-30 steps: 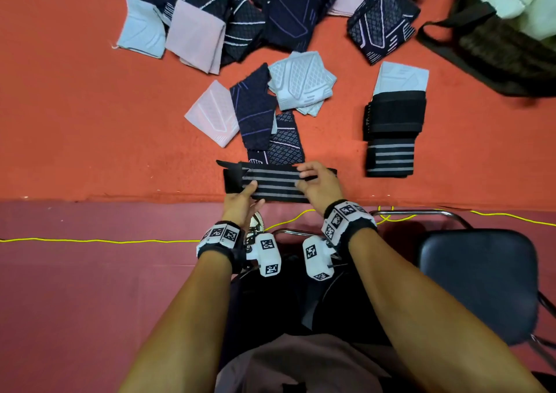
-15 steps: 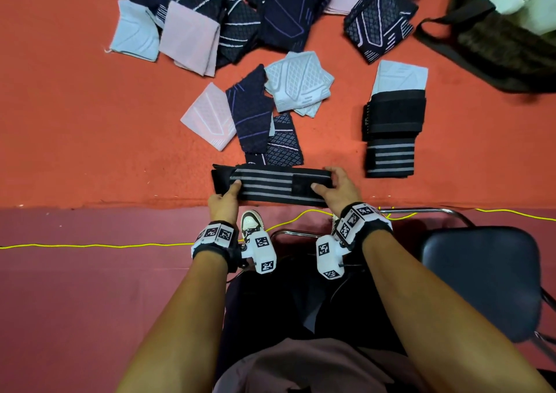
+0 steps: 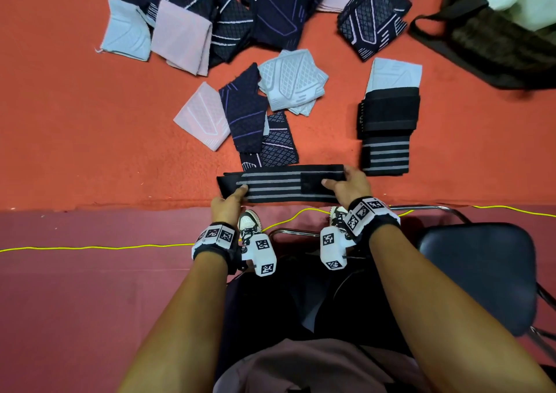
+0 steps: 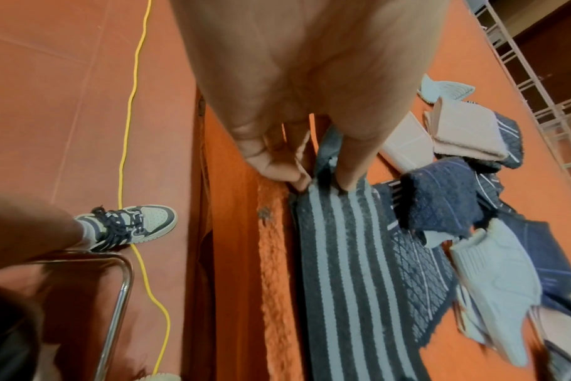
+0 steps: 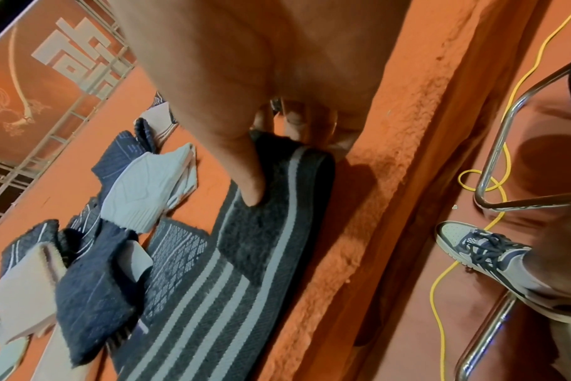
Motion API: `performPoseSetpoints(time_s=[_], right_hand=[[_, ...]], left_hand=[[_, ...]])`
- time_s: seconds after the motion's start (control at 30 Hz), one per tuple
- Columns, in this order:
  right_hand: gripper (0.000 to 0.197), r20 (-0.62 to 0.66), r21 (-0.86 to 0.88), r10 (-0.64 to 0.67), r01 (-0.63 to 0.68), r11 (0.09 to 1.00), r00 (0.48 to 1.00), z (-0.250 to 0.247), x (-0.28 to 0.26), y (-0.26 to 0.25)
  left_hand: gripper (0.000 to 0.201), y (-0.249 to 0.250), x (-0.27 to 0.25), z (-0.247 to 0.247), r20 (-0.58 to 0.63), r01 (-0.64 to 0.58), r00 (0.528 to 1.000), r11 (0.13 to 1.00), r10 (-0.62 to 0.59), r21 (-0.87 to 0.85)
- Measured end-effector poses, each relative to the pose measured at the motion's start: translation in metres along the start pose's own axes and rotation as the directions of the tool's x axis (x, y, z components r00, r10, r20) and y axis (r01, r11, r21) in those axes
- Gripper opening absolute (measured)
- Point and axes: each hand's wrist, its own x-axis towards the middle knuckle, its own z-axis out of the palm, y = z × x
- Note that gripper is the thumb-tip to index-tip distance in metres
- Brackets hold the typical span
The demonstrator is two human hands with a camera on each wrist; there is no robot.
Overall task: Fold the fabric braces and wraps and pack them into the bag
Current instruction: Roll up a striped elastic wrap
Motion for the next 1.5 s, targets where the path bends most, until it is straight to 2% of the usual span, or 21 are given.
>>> performPoseSetpoints(time_s=[0.13,0.23,0.43,0.5,0.63,0.7,0.8,0.93,1.0,1.03,1.17,1.27,1.37,1.43,1.5], right_hand=[[0.023,-0.051,-0.060,-0.017,0.014,0.998,0.999,0.000,0.006,0.003],[0.024,-0.081,-0.104,-0.010,0.002,0.995,0.997,0.000,0.009,0.006],[0.025,-0.062,-0.055,0.003,-0.006,0.998,0.998,-0.003,0.005,0.001],[0.028,-0.068,-0.050,0.008,-0.011,0.999,0.998,-0.004,0.004,0.002],[0.026,-0.082,-0.080,0.029,-0.036,0.996,0.996,-0.006,-0.002,0.002],[0.027,-0.091,-0.043,0.031,-0.035,0.998,0.995,-0.006,-0.009,0.001],[0.028,-0.114,0.009,0.028,-0.027,1.000,0.993,-0.010,-0.019,-0.005],[0.023,-0.111,0.069,-0.002,0.010,0.998,0.994,-0.011,-0.011,0.001],[0.034,-0.120,0.110,-0.033,0.046,0.993,0.992,-0.010,-0.001,0.010],[0.037,-0.124,0.111,-0.033,0.047,0.993,0.992,-0.013,-0.004,0.006],[0.049,-0.187,0.138,0.033,-0.007,0.990,0.982,-0.021,-0.016,-0.006],[0.039,-0.200,0.198,0.040,0.001,0.980,0.979,-0.020,-0.016,0.000],[0.012,-0.156,0.261,0.084,-0.041,0.964,0.984,-0.019,-0.019,0.002],[0.014,-0.115,0.330,0.108,-0.064,0.942,0.988,-0.020,-0.022,0.002],[0.021,-0.102,0.387,0.099,-0.052,0.921,0.990,-0.020,-0.022,0.006]], left_hand=[[0.011,-0.003,0.002,0.000,0.079,0.043,0.996,0.998,-0.046,0.036],[0.013,-0.003,0.002,-0.002,0.105,0.072,0.992,0.997,-0.076,0.042],[0.010,-0.003,0.005,0.002,0.133,0.058,0.989,0.996,-0.066,0.060],[0.013,-0.004,0.008,0.003,0.120,0.057,0.991,0.996,-0.066,0.074],[0.036,-0.003,0.006,0.006,0.060,0.050,0.997,0.995,-0.055,0.085],[0.030,-0.002,-0.001,0.007,0.047,0.054,0.997,0.997,-0.057,0.059],[0.015,0.003,-0.012,0.006,0.089,0.046,0.995,0.999,-0.044,-0.019],[0.024,0.012,-0.017,0.001,0.153,0.004,0.988,0.990,0.018,-0.144],[0.020,0.018,-0.024,0.003,0.185,-0.020,0.981,0.984,0.054,-0.178],[0.021,0.019,-0.025,0.004,0.219,-0.021,0.974,0.982,0.063,-0.190],[0.054,0.019,-0.025,0.004,0.307,0.033,0.951,0.973,0.041,-0.230],[0.071,0.014,-0.027,0.003,0.297,0.067,0.954,0.942,0.036,-0.328],[0.063,0.007,-0.030,-0.004,0.204,0.111,0.979,0.859,-0.008,-0.500],[0.060,0.003,-0.036,-0.007,0.215,0.162,0.976,0.767,-0.032,-0.621],[0.050,-0.001,-0.040,-0.009,0.224,0.189,0.974,0.717,-0.047,-0.671]])
